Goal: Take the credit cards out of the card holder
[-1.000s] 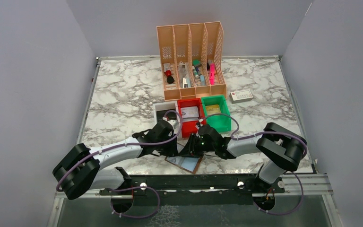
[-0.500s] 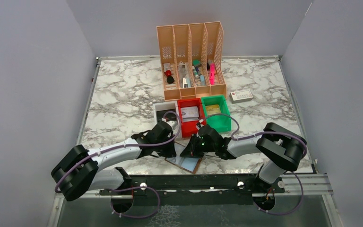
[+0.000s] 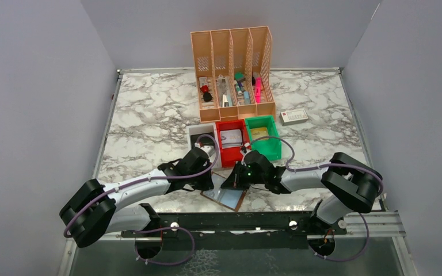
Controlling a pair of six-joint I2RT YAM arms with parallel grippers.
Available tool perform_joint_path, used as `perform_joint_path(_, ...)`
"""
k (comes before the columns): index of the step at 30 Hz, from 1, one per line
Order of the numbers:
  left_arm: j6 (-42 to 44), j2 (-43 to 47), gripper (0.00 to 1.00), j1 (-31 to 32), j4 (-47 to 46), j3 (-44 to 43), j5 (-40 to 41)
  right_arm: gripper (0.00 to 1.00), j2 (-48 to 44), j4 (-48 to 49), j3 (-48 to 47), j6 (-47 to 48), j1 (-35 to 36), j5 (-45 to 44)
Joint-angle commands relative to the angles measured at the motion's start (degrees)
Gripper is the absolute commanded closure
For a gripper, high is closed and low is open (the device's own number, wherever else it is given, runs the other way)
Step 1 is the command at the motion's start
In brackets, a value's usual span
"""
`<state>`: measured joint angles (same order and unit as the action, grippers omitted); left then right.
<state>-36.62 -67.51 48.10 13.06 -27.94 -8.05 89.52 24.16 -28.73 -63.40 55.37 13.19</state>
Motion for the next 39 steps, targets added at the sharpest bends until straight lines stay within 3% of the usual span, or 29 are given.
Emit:
perform_joint_path(1,-0.64,1.49,1.00,0.20,1.03,0.41,2.85,0.99,-1.90,-2.56,1.34,1.23,-0.44,-1.34)
perform_joint_path(6,-0.86,1.47,1.00,0.16,1.24,0.50,3.39,0.99,-2.81,-3.54,1.45,1.62,-0.53,-1.07)
perform_joint_path(12,-0.93,1.66,1.00,0.16,1.30,0.12,3.45,0.80,-0.03,0.89,0.17,3.07,-0.57,3.51)
perform_joint_path(17,0.01,2.46,0.55,0.16,1.25,-1.19,4.32,0.74,3.29,3.69,-0.99,3.36,-0.53,5.41)
perform_joint_path(21,1.77,1.06,0.43,0.18,1.25,-3.13,5.05,0.73,5.34,4.50,-1.58,3.45,-0.53,5.90)
perform_joint_path(25,2.52,-2.03,0.43,0.23,1.17,-3.91,4.01,0.73,5.83,4.28,-1.14,2.90,-0.53,5.44)
perform_joint_path(29,2.11,-4.07,0.50,0.21,0.97,-2.71,2.49,0.72,5.77,3.01,-0.89,2.13,-0.53,3.80)
perform_joint_path(35,0.52,-3.19,0.74,0.38,0.81,0.54,0.82,0.72,7.76,3.07,-1.01,-0.54,-0.70,3.41)
perform_joint_path(39,0.15,-1.07,0.80,0.50,0.76,1.86,0.63,0.80,8.36,6.91,0.38,-1.69,-0.71,4.22)
